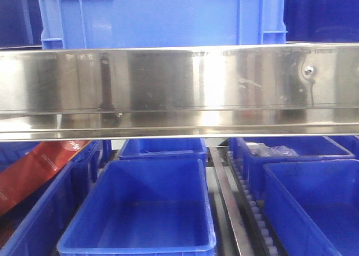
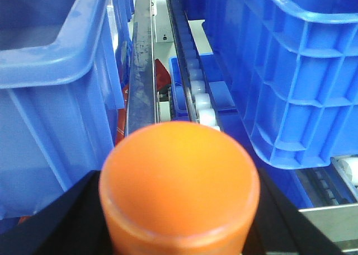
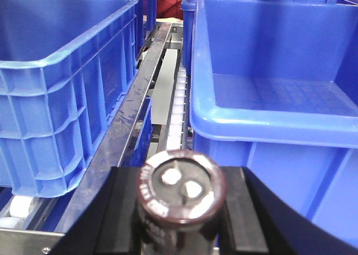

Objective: Place cylindrical capacitor in blue bin on shelf

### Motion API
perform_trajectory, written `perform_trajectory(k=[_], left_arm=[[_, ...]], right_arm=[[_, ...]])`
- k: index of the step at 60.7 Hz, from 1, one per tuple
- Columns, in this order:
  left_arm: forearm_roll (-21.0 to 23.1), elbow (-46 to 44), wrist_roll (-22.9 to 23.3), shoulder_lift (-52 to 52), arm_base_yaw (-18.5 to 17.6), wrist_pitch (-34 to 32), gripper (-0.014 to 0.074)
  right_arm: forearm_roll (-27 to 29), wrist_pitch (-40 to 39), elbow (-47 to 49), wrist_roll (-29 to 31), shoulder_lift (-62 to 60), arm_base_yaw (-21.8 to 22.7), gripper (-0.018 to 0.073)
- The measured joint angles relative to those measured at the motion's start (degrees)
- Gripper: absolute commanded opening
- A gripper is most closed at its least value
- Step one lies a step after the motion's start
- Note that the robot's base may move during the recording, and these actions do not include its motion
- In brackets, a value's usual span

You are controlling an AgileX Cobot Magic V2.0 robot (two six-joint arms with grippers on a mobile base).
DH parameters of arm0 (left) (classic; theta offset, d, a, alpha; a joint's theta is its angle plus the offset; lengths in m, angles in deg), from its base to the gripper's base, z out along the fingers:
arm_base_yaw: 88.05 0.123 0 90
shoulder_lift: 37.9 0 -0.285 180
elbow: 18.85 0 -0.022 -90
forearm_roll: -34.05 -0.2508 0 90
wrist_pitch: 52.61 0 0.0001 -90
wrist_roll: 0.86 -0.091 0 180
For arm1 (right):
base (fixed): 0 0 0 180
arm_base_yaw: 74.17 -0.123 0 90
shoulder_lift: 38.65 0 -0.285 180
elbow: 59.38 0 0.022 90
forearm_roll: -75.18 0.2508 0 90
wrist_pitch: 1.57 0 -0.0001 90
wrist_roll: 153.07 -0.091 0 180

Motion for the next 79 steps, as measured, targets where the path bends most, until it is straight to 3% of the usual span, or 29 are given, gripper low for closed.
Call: perform_trajectory(k=[32,42,47,59,66,79], left_arm=[[0.00,0.00,0.00,-0.10,0.00,-0.95,-0.0111],[0.00,-4.78,-0.22,-2.85,-0.51,-0.40,-0.0111],[-0.12,-9.64,-1.25,-6.22,-2.89,0.15,-0.0111],[-1.84,-27.19,-2.20,-19.63,-13.71,0.16,-0.0111],[-2.29,-37.47,-2.61,-29.38,-18.04,0.16,-0.0111],[-0.80,-54.47,-2.61,-46.96,-19.88,-0.71,-0.0111]], right_arm=[[0.00,0.00,0.00,0.00,0.00,0.00,-0.0142],[0.00,0.00,0.00,0.00,0.00,0.00,-0.0142],[0.00,0.00,0.00,0.00,0.00,0.00,-0.0142],[0.00,0.00,0.00,0.00,0.00,0.00,-0.0142],[0.00,0.00,0.00,0.00,0.00,0.00,-0.0142],[0.00,0.00,0.00,0.00,0.00,0.00,-0.0142]])
